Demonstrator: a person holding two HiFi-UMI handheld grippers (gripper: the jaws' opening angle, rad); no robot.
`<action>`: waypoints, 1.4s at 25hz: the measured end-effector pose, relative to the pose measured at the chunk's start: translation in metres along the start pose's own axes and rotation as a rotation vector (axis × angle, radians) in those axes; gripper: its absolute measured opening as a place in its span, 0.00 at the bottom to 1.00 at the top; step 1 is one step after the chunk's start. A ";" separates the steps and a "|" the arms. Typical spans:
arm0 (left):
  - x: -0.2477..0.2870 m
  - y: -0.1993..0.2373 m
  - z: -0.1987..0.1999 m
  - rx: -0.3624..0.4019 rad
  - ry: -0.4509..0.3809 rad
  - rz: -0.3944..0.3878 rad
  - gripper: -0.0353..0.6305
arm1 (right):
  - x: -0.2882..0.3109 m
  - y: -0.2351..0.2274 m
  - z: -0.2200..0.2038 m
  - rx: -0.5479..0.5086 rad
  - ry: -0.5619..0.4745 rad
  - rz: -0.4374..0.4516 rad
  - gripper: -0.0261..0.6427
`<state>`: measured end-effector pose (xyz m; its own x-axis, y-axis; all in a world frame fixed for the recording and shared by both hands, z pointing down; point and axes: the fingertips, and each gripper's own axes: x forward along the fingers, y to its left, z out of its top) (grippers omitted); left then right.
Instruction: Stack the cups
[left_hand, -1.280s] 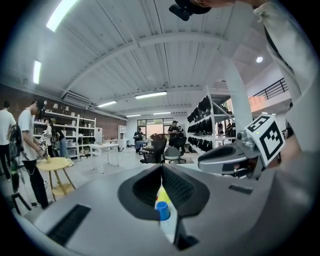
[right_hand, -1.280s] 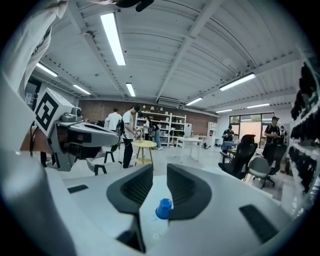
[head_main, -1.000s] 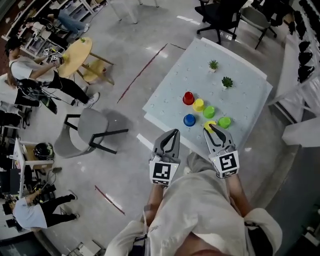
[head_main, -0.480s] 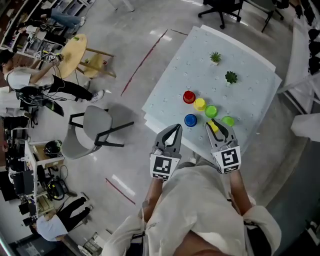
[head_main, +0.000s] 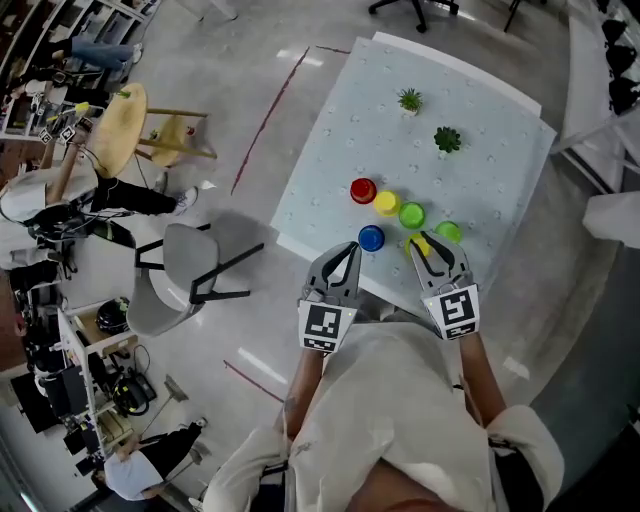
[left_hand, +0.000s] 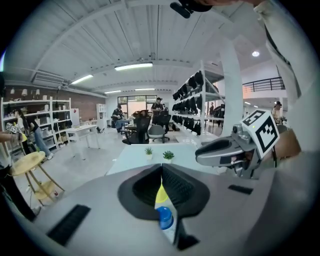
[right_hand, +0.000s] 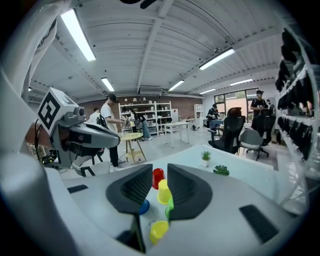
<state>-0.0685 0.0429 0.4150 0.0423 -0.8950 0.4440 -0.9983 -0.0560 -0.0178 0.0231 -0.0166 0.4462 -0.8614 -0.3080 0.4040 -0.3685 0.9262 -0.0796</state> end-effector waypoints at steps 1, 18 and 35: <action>0.004 0.000 -0.002 0.003 0.006 -0.017 0.08 | 0.000 -0.003 -0.004 0.008 0.008 -0.015 0.17; 0.049 0.012 -0.042 0.052 0.066 -0.371 0.08 | 0.010 -0.003 -0.046 0.113 0.154 -0.313 0.18; 0.054 0.021 -0.092 0.079 0.127 -0.473 0.08 | 0.068 0.055 -0.080 0.049 0.278 -0.194 0.21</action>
<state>-0.0913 0.0339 0.5216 0.4794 -0.7031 0.5252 -0.8648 -0.4805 0.1461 -0.0277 0.0303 0.5421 -0.6480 -0.4000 0.6481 -0.5381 0.8427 -0.0178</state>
